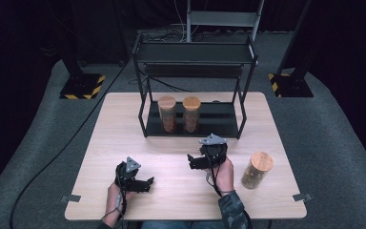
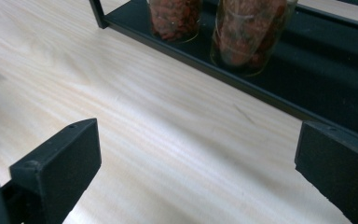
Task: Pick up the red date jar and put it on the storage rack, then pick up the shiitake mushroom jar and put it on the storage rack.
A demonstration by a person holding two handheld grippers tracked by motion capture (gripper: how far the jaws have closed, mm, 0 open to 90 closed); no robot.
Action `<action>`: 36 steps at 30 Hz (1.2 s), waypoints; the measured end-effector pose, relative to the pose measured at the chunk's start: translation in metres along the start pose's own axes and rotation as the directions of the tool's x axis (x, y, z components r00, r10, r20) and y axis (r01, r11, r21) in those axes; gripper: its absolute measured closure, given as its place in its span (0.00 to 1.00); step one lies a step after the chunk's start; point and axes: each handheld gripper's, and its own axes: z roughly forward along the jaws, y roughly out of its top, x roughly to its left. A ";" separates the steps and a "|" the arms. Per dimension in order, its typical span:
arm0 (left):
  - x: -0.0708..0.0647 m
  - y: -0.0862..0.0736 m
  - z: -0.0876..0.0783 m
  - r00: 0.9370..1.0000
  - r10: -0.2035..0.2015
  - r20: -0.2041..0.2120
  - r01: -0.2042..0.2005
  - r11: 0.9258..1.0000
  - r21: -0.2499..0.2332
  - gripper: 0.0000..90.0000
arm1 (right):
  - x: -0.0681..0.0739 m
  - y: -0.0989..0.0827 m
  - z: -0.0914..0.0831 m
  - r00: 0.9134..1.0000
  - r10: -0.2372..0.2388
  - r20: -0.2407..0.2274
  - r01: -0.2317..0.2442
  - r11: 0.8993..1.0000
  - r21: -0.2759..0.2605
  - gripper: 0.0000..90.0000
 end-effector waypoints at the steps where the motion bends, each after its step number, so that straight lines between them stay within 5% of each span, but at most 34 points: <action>1: 0.000 0.000 0.000 1.000 0.000 0.000 0.000 1.000 0.000 0.03 | 0.001 -0.003 -0.002 1.000 0.002 0.001 -0.002 1.000 -0.004 0.00; 15: 0.000 0.000 0.000 1.000 -0.001 0.000 0.001 1.000 0.000 0.03 | 0.022 -0.036 -0.037 0.999 -0.049 -0.006 0.049 0.999 -0.016 0.00; 22: 0.000 0.000 0.000 1.000 -0.001 0.000 0.001 1.000 -0.001 0.03 | 0.025 -0.047 -0.062 0.999 -0.050 -0.004 0.049 0.997 -0.063 0.00; 36: 0.000 0.000 0.001 1.000 -0.003 0.000 0.003 1.000 -0.002 0.03 | 0.019 -0.056 -0.117 0.995 -0.052 0.080 0.064 0.987 -0.149 0.00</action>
